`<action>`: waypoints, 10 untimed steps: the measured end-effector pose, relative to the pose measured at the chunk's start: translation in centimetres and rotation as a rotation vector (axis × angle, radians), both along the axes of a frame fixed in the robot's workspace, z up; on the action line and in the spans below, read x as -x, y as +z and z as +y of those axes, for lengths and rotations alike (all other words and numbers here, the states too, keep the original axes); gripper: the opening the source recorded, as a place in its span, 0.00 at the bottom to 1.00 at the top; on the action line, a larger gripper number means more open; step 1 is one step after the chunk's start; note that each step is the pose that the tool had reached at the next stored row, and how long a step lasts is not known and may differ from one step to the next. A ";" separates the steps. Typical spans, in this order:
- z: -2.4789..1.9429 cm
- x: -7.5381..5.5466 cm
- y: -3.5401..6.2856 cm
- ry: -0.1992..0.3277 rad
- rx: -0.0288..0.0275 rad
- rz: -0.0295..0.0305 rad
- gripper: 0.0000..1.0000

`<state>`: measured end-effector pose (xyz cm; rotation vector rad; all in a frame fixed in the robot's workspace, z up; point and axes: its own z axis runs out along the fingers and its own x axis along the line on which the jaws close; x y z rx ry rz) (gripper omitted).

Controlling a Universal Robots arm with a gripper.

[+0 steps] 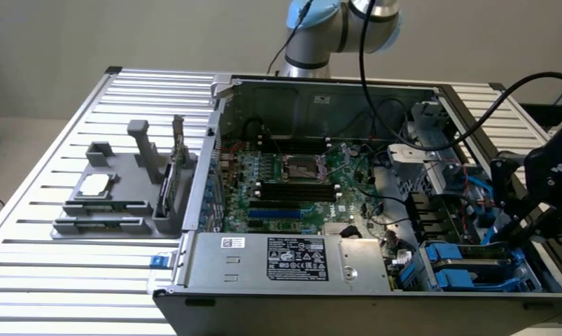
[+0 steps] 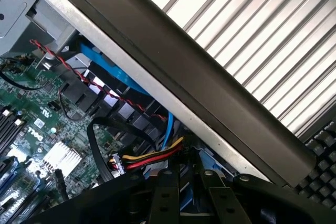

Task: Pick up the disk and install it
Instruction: 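Insert the first disk wire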

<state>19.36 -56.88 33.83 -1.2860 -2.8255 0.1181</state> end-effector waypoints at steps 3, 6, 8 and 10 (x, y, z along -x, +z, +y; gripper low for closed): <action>0.00 0.0 0.00 -0.002 0.0006 0.0032 0.18; 0.00 0.0 0.00 -0.003 0.0006 0.0060 0.16; 0.00 0.0 0.00 -0.004 0.0006 0.0074 0.16; 0.00 0.0 0.00 -0.004 0.0006 0.0091 0.16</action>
